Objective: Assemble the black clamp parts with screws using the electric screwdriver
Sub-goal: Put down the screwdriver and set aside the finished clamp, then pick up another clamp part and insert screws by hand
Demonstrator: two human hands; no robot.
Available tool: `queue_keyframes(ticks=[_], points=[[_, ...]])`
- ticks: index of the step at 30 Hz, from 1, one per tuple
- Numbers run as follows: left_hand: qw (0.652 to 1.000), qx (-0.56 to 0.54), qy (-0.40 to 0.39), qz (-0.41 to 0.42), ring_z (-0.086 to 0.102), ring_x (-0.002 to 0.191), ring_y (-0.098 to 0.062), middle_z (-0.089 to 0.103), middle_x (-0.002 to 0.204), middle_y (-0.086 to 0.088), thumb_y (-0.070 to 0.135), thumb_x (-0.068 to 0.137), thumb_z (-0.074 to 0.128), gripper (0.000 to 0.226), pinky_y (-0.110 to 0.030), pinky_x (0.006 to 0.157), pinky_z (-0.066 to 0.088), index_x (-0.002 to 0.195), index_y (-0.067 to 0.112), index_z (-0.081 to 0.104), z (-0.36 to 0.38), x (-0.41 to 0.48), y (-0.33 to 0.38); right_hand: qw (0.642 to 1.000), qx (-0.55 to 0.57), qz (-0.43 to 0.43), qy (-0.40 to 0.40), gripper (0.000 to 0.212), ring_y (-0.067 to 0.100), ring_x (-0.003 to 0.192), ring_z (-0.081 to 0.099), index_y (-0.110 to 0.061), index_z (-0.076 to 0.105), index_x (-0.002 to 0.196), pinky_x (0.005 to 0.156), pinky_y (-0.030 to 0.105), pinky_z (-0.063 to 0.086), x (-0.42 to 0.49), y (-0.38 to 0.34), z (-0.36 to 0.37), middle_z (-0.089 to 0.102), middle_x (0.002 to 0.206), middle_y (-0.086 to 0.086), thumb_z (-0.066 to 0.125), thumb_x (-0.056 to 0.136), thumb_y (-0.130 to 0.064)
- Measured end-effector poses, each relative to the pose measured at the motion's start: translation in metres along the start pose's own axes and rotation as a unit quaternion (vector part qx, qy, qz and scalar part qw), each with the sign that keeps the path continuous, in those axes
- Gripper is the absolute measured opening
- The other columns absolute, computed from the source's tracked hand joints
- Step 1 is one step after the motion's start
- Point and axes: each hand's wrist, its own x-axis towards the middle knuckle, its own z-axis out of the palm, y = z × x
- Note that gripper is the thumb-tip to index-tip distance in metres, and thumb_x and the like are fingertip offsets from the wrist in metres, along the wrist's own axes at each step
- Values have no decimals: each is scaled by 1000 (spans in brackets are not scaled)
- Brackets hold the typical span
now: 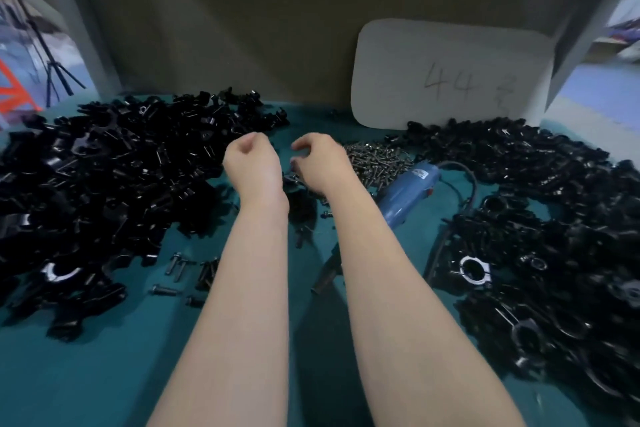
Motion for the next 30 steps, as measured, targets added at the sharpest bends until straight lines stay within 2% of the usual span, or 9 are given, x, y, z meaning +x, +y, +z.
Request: queue_keyframes(ticks=[5, 9, 11, 14, 17, 20, 23, 27, 30], points=[[998, -41, 47, 15, 48, 77, -8, 55, 94, 5, 13, 96, 46, 22, -17, 67, 40, 113, 12, 61, -8, 1, 2, 968, -149, -45, -195, 32, 22, 93, 51, -15, 53, 123, 73, 27, 43, -13, -12, 29, 59, 124, 11, 47, 91, -10], [997, -48, 66, 7, 47, 70, -3, 53, 84, 9, 12, 96, 46, 20, -12, 54, 35, 110, 14, 60, -15, 3, 3, 989, -91, -30, -110, 17, 30, 107, 53, -22, 49, 103, 75, 29, 36, -20, -9, 38, 59, 119, 14, 47, 91, -11], [996, -51, 67, 5, 48, 73, -5, 55, 88, 7, 12, 96, 45, 21, -13, 55, 36, 112, 13, 60, -16, 4, 2, 990, -83, -20, -115, 35, 28, 111, 52, -20, 50, 125, 78, 27, 37, -19, -9, 34, 57, 125, 13, 50, 91, -11], [996, -50, 71, 4, 46, 82, -10, 55, 98, 2, 12, 96, 45, 24, -16, 60, 37, 114, 13, 60, -16, 4, 2, 979, -118, -3, -167, 65, 29, 124, 46, -23, 26, 148, 95, 31, 40, -18, -11, 17, 45, 140, 13, 54, 90, -9], [997, -46, 64, 4, 44, 71, -5, 52, 87, 7, 11, 96, 45, 25, -15, 56, 33, 116, 11, 60, -12, 1, 1, 963, -201, 2, -178, 51, 28, 119, 52, -13, 43, 140, 89, 30, 44, -17, -8, 9, 51, 135, 13, 57, 90, -12], [999, -9, 34, 15, 45, 71, 0, 52, 85, 10, 11, 96, 46, 25, -12, 54, 32, 117, 11, 59, -7, -4, 0, 980, -160, 7, -121, 32, 26, 107, 59, -11, 60, 123, 79, 26, 44, -18, -1, 7, 58, 125, 11, 59, 91, -18], [994, 83, -58, 43, 52, 85, -4, 61, 111, 3, 11, 96, 50, 31, -14, 66, 37, 126, 14, 58, 0, -10, -1, 999, 35, 18, 1, 26, 26, 98, 63, -12, 66, 112, 85, 28, 49, -15, 6, -11, 66, 115, 10, 60, 92, -27], [947, 197, -249, 44, 61, 100, -20, 62, 124, -11, 16, 96, 54, 42, -28, 85, 50, 137, 25, 50, 25, -26, -10, 973, 185, 60, 127, 35, 32, 90, 66, -10, 62, 76, 87, 45, 53, -11, 21, -49, 67, 80, 9, 64, 87, -43], [937, 235, -244, 87, 57, 118, -28, 59, 128, -11, 20, 96, 56, 36, -42, 101, 47, 131, 26, 53, 51, -35, -20, 970, 167, 68, 160, 48, 27, 74, 61, -9, 54, 64, 73, 39, 49, -7, 38, -69, 57, 63, 4, 55, 90, -49]])
